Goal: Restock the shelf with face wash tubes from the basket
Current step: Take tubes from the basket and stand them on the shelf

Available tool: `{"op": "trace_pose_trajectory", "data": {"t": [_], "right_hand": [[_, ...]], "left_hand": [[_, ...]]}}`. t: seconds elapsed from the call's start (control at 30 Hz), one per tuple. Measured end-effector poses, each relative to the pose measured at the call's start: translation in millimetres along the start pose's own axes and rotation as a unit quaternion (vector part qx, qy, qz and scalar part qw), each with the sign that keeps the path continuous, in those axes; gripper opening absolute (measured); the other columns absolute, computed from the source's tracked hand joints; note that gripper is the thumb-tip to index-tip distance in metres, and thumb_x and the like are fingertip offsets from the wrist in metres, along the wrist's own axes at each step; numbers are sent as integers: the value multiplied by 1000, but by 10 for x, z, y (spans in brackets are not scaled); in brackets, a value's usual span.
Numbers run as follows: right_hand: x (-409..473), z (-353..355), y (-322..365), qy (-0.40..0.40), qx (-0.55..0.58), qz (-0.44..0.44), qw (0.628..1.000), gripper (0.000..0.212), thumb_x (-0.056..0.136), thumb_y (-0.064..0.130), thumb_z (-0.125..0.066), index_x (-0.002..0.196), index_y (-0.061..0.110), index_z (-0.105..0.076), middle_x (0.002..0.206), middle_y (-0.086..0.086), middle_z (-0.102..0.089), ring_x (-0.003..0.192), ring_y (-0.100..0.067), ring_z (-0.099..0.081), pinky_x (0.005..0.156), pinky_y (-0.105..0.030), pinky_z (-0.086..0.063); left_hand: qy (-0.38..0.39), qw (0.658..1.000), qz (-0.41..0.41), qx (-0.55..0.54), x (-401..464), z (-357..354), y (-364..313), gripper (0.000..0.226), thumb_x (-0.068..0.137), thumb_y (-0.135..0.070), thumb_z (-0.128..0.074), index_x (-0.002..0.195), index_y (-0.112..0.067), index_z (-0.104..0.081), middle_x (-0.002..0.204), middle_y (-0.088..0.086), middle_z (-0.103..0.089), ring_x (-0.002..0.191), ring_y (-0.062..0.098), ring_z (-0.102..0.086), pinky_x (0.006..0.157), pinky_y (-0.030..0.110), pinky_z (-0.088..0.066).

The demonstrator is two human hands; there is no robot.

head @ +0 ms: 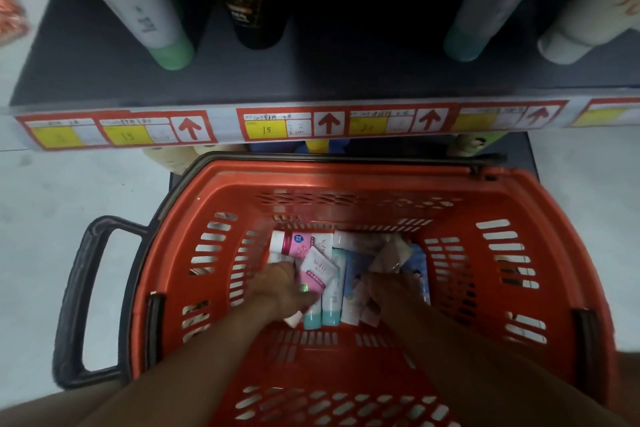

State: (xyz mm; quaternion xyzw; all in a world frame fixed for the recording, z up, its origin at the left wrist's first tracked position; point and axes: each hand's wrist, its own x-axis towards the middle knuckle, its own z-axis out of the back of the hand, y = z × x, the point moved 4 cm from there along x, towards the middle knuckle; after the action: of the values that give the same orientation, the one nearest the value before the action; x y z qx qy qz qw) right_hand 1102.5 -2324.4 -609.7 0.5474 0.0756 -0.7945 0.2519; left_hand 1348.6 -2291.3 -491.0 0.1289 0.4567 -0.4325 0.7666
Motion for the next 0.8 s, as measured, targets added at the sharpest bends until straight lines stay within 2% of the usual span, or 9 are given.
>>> {"op": "trace_pose_trajectory", "data": {"t": [0.1,0.2,0.27,0.33,0.43,0.53,0.63,0.7,0.8], "right_hand": [[-716,102,273,-1,20,3,1000,45,75,37,-85,96,6,-61,89,-12,-70,78,-26,-68,75,-35,-58],[-1030,224,309,0,38,22,999,46,74,32,-86,98,8,-54,97,-12,-68,95,-32,-69,87,-48,-60],[-1131,260,271,37,63,52,996,33,75,30,-81,93,12,-62,94,-13,-71,93,-35,-72,84,-52,-61],[-1283,344,260,42,82,76,993,20,81,24,-77,91,11,-66,89,-13,-71,87,-34,-73,77,-49,-63],[-1486,480,279,3,47,129,991,29,85,25,-76,104,4,-71,87,-8,-69,74,-23,-67,64,-28,-55],[-1746,613,326,-43,54,204,977,55,74,30,-82,119,3,-67,109,-14,-71,99,-31,-69,81,-33,-57],[-1850,787,338,-87,54,257,961,70,56,48,-80,112,7,-68,101,-11,-74,89,-27,-71,79,-38,-60],[-2152,940,373,-100,42,285,952,52,68,38,-83,107,5,-73,97,-10,-76,87,-25,-72,73,-32,-58],[-2531,1181,406,-122,63,326,935,14,83,21,-80,91,14,-72,88,-1,-69,88,-20,-68,67,-22,-40]], "left_hand": [[0,993,-14,-119,-136,56,-90,39,82,-51,-80,111,-29,-65,100,-12,-67,90,11,-64,67,22,-47],[-10,977,-27,-209,-315,112,-186,32,88,-44,-77,110,-24,-64,107,-11,-72,94,11,-68,80,28,-58],[-4,959,-33,-281,-447,152,-255,24,95,-36,-71,114,-25,-62,113,-5,-72,102,14,-68,93,34,-56],[-5,939,-44,-340,-597,209,-338,11,101,-28,-63,108,-28,-56,111,-6,-67,104,11,-62,93,29,-48],[-10,910,-66,-410,-811,275,-473,28,102,-28,-60,128,-24,-50,123,-4,-62,115,14,-59,95,28,-44],[-51,903,-92,-417,-996,368,-560,46,88,-29,-67,129,-17,-51,119,3,-68,106,13,-66,85,29,-56],[-66,894,-126,-424,-1226,504,-672,51,86,-19,-70,133,-17,-49,112,3,-70,100,14,-69,73,22,-54],[-84,881,-143,-443,-1412,617,-739,46,87,-12,-71,127,-22,-51,111,4,-69,98,17,-68,70,25,-55],[-113,864,-175,-458,-1689,753,-820,43,83,-16,-78,117,-32,-59,107,2,-73,98,23,-70,73,44,-62]]}}
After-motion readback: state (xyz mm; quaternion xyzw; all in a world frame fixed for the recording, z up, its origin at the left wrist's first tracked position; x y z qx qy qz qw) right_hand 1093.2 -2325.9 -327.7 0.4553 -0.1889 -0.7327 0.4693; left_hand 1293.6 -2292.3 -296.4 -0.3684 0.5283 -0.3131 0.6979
